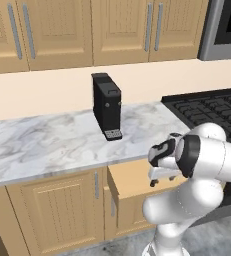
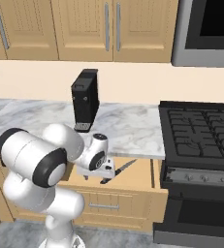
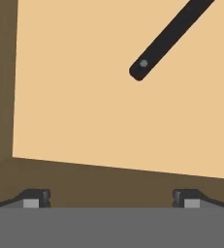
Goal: Pick up the knife from the drawer and place it on the cutting board. Then place the meat from the plate to the cutting board.
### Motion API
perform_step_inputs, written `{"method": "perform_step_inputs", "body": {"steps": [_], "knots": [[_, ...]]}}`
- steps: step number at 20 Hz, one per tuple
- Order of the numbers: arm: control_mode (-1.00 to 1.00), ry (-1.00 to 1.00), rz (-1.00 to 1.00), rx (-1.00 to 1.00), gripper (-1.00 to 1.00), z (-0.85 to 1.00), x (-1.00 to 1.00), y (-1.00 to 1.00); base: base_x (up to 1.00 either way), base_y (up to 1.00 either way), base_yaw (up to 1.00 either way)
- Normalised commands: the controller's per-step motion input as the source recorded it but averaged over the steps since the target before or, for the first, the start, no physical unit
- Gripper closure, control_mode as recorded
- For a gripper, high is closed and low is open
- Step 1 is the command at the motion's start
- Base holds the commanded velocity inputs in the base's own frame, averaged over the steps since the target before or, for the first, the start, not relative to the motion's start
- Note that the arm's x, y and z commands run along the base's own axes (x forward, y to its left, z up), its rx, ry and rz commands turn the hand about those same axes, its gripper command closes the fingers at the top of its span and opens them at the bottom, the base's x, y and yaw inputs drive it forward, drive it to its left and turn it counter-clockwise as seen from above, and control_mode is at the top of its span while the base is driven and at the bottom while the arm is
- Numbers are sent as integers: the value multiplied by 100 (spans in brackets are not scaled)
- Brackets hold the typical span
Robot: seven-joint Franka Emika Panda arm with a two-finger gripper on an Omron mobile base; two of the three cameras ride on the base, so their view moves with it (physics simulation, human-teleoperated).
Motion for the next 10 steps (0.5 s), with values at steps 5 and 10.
{"method": "perform_step_inputs", "body": {"steps": [5,10], "knots": [[-100,3,0,3,-100,-37,-20,0,0,0,0],[-100,7,0,0,-100,-30,-39,0,0,0,0]]}}
